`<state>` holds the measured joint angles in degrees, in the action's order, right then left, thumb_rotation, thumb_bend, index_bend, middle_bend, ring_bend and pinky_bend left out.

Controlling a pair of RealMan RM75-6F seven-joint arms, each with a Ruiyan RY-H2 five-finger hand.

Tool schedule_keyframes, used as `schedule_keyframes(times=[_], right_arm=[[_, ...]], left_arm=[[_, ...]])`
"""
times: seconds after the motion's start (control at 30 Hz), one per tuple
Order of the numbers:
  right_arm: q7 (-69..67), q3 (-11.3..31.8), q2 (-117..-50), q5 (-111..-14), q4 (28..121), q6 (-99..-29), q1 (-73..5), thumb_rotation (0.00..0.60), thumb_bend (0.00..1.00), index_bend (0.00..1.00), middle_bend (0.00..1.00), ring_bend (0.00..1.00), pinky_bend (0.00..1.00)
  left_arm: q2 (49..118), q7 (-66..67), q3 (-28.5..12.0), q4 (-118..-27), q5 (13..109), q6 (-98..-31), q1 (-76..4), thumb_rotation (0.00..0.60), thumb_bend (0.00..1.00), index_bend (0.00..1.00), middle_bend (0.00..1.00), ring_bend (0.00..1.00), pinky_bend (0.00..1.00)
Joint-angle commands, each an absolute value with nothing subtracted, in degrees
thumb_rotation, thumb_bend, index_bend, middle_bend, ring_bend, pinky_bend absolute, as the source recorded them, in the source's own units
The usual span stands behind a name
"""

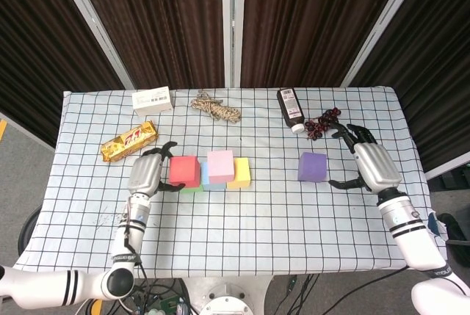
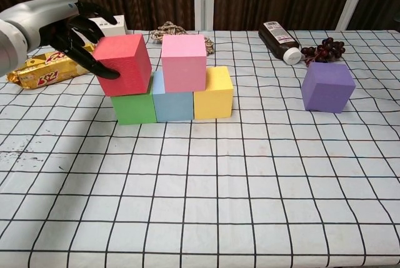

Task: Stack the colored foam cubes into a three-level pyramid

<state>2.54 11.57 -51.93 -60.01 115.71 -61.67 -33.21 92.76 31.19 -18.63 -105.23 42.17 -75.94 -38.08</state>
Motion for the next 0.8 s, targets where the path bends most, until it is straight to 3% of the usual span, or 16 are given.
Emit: schedule_keyframes(times=[0.03,0.8], right_arm=[[2.6,11.7,-52.1,-60.0,115.4,-61.5,-33.1,0.600,0.00,0.00,0.21,0.03,0.00],[2.1,12.2,-52.6,-60.7,113.9,-60.8,-31.9,0.600,0.00,0.00,0.21,0.03,0.00]], left_arm=[[93.3,31.4,-18.7,-104.5,42.1,-75.8,-38.6,0.600,0.09,0.18,0.58,0.24,0.21],[95.6,34.2,-20.1,-102.4,39.6,-76.8,-41.5,0.600,0.09,0.18,0.58,0.24,0.21]])
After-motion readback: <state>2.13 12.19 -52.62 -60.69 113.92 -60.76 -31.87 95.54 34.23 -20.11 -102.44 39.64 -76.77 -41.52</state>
